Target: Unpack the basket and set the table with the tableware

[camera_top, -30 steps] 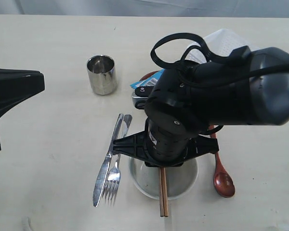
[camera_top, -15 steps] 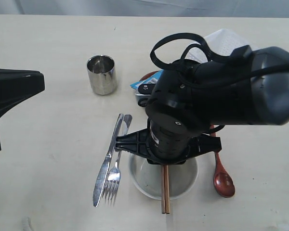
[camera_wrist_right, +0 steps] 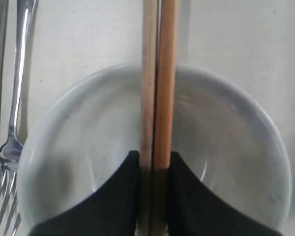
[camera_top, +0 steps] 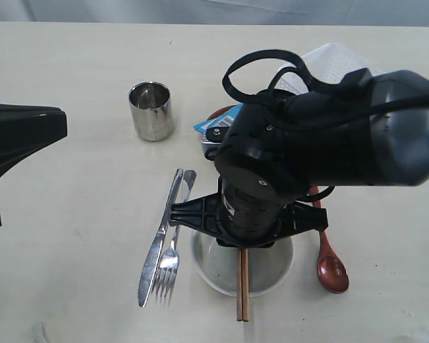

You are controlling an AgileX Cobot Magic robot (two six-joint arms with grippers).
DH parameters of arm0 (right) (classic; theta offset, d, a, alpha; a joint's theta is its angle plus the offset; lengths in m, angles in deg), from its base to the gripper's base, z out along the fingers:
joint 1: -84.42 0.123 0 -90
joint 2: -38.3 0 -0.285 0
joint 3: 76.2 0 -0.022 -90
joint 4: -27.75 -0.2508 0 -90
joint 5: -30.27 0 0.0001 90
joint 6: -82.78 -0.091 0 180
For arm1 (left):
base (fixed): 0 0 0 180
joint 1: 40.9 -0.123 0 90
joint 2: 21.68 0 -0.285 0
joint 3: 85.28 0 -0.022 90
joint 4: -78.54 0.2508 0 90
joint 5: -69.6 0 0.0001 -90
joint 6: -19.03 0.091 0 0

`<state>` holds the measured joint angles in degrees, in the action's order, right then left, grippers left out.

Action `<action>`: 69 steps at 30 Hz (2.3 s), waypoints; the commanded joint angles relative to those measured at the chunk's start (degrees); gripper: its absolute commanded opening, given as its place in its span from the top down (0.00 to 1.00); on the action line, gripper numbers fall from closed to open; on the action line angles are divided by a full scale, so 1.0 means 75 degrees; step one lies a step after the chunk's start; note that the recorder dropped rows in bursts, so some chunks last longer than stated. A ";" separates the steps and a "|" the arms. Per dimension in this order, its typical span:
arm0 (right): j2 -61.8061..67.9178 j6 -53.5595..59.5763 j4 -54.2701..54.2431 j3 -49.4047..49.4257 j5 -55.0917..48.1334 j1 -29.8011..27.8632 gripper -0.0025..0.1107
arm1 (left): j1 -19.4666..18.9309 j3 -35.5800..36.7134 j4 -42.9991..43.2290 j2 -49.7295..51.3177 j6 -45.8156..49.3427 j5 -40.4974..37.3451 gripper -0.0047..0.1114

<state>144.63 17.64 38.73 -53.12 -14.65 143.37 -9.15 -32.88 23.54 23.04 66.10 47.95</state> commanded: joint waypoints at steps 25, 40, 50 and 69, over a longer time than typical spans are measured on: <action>-0.1185 -0.0105 0.0373 -0.0048 -0.0540 -0.0007 0.62 | 0.0054 -0.0037 -0.0093 -0.0031 -0.0320 0.0260 0.96; -0.4337 0.3598 0.0403 -0.0048 -0.2809 -0.0007 0.63 | 0.0022 -0.1336 0.5166 0.2360 -0.4369 -0.2246 0.96; -0.6309 0.4237 0.1717 0.0797 -0.3339 -0.0007 0.63 | 0.0559 -0.1945 0.6676 0.5263 -0.7833 -0.2741 0.96; -0.8701 0.4287 0.2175 0.2710 -0.3334 -0.0007 0.63 | 0.1546 -0.4530 0.6708 0.8887 -0.8450 -0.2928 0.61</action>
<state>79.75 49.37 54.20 -32.90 -39.22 143.37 0.48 -66.13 73.63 88.39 1.93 26.52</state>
